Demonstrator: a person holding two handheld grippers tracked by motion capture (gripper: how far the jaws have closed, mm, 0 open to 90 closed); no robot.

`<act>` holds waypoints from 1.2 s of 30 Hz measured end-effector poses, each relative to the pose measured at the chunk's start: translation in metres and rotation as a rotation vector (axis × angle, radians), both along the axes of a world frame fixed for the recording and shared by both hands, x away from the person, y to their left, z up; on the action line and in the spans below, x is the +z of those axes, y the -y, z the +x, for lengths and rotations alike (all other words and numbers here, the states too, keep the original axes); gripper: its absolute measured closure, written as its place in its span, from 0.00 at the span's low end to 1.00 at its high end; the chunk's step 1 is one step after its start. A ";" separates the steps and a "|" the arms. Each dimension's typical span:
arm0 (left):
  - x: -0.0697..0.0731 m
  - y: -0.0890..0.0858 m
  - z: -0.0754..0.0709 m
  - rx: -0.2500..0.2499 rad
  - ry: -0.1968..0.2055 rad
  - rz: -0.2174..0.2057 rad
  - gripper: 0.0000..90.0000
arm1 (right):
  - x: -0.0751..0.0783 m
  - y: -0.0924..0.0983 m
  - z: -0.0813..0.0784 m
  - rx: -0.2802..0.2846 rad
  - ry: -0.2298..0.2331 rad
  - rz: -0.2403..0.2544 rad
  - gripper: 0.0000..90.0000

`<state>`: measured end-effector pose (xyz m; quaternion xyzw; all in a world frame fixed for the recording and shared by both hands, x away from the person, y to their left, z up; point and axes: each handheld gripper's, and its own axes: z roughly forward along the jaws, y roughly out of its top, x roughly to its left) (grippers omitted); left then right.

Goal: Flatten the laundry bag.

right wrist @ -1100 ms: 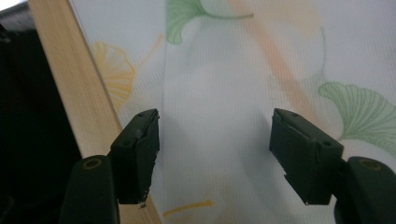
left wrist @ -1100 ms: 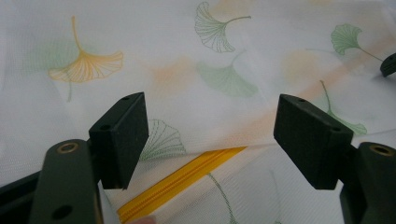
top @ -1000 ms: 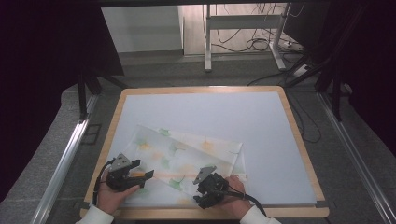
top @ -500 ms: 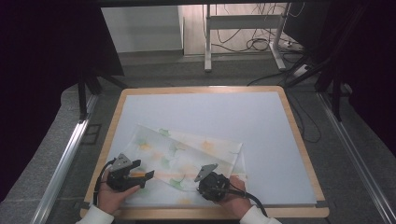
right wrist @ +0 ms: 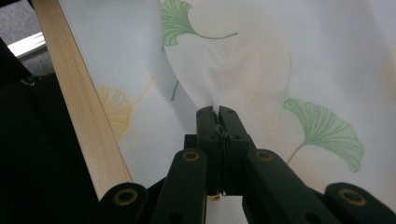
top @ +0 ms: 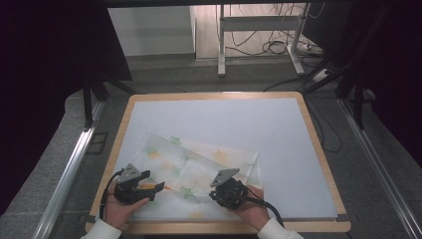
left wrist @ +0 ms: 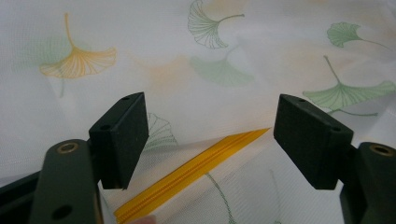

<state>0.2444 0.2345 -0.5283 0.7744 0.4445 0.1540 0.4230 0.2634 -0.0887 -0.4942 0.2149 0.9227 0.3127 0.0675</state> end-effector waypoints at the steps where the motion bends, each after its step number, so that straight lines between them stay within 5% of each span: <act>1: 0.000 0.000 0.000 0.000 0.001 0.000 0.29 | 0.002 0.000 0.001 -0.001 0.004 0.011 0.98; 22: 0.002 0.000 -0.002 -0.008 0.021 -0.009 0.30 | 0.029 0.013 0.045 -0.104 -0.001 0.144 0.98; 36: 0.001 0.002 -0.002 -0.019 0.009 -0.004 0.30 | 0.031 0.026 0.063 -0.167 0.012 0.170 0.98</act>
